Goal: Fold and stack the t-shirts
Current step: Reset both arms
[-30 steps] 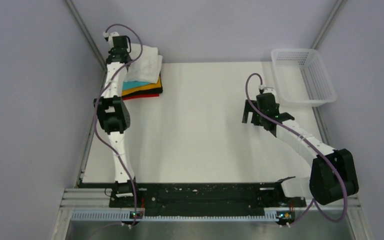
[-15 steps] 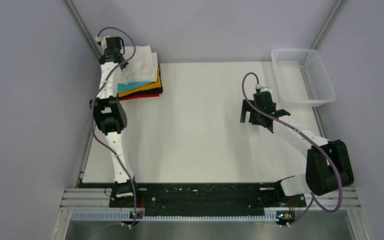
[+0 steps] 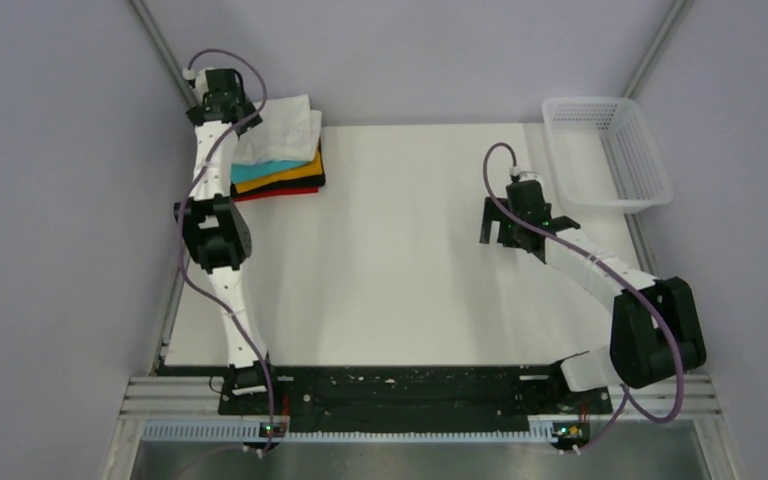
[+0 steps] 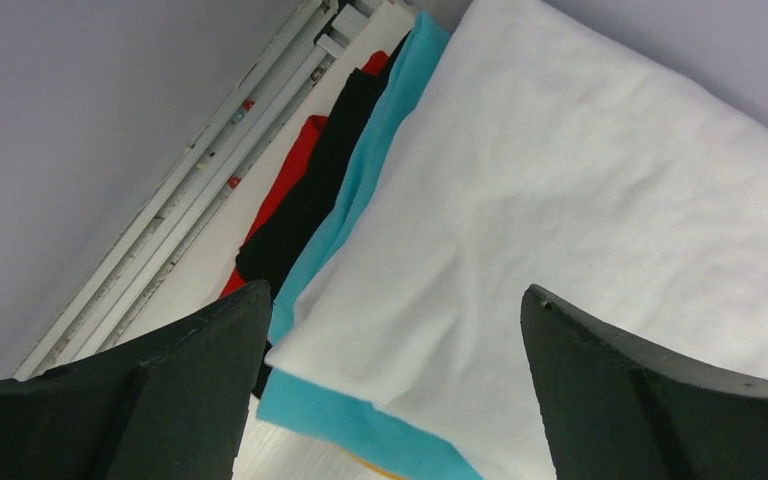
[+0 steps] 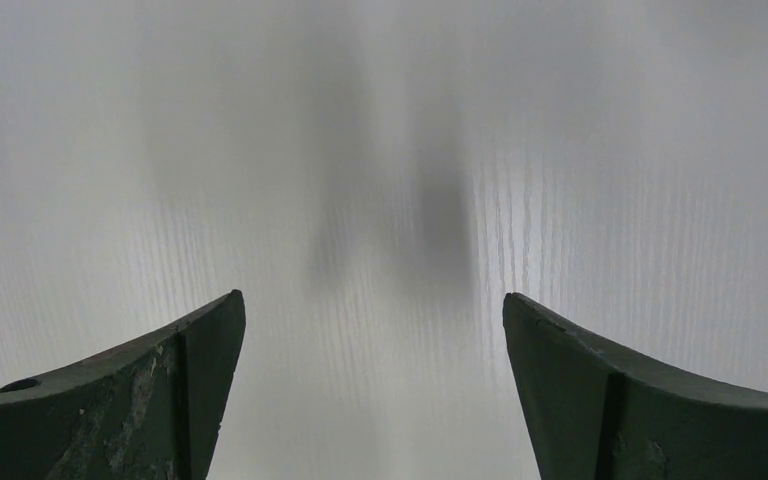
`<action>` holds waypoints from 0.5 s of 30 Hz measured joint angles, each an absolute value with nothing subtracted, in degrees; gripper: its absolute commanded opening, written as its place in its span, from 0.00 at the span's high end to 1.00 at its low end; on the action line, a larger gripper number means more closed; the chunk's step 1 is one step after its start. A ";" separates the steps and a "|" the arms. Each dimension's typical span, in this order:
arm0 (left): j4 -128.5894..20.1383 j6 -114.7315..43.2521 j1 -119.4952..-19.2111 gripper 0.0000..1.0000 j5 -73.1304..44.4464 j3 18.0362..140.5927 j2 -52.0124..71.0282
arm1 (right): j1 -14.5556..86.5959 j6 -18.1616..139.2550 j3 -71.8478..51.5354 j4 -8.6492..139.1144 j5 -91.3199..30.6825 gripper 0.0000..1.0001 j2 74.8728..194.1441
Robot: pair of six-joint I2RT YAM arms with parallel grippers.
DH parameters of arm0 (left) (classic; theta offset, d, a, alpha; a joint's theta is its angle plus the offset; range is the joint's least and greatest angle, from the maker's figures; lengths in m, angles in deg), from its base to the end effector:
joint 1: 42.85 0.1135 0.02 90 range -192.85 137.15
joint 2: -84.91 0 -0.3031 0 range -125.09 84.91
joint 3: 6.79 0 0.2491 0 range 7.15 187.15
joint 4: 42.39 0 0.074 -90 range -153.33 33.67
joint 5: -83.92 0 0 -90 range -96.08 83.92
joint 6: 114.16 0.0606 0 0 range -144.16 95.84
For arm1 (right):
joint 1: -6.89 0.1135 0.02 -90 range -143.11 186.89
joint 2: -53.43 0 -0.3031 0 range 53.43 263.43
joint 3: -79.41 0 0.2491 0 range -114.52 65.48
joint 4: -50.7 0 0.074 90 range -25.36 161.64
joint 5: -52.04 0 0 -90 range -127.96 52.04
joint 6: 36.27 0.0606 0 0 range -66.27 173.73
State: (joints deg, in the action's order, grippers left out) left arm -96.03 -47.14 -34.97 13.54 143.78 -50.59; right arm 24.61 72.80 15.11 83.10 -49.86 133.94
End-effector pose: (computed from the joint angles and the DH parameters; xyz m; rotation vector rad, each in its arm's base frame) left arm 0.5709 0.0996 0.3090 -0.7623 2.0729 0.2380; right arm 0.2871 0.0786 0.2429 0.1224 2.3926 0.0486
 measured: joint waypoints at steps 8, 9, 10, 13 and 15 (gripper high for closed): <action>-95.05 -46.29 -35.15 0.01 7.22 135.48 -36.29 | 24.61 73.90 15.17 83.49 -51.83 0.01 129.68; -94.13 -46.33 -35.32 0.01 5.62 132.13 -32.84 | 24.61 74.46 15.26 83.51 -52.48 0.01 128.32; -92.80 -46.49 -35.52 0.01 4.07 128.05 -29.10 | 24.61 74.94 15.44 83.49 -53.20 0.01 126.97; -86.70 -47.45 -36.99 0.01 -0.21 110.67 -14.87 | 24.59 76.26 16.86 83.49 -54.93 0.01 122.31; -81.54 -48.67 -39.28 0.01 -1.46 95.79 -3.40 | 24.61 77.04 18.69 83.58 -55.92 0.01 118.31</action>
State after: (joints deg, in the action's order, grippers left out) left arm -81.54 -48.67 -39.28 -1.46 95.79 -3.40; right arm 24.61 77.04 18.69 83.58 -55.92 118.31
